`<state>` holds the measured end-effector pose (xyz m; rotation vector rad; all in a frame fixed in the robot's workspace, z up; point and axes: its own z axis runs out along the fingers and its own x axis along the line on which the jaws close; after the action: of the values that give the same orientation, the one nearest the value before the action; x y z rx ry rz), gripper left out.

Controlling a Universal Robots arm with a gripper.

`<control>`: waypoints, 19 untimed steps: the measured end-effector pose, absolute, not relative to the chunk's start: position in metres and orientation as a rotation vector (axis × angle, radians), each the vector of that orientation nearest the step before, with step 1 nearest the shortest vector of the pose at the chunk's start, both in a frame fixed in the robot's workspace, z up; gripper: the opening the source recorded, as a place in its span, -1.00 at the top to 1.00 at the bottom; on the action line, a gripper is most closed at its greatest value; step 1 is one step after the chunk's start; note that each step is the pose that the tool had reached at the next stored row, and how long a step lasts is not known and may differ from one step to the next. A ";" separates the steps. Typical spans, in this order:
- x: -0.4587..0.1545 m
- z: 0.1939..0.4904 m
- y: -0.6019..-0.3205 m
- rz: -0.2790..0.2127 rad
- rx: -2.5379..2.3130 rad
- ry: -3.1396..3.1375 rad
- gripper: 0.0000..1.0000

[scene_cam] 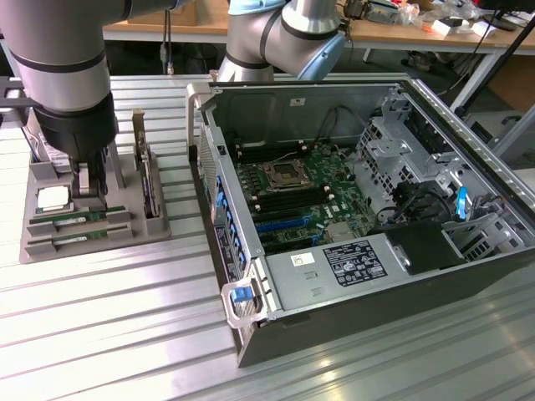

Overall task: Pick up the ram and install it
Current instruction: 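Pick up the ram and move it above insertion slot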

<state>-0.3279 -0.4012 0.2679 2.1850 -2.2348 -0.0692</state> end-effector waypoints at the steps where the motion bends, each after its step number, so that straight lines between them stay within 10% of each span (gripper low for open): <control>1: -0.328 0.267 -0.401 -0.069 2.186 -2.234 0.27; 19: -0.329 0.252 -0.402 -0.069 2.192 -2.227 0.27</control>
<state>-0.3289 -0.4017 0.2515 2.1922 -2.2271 -0.0687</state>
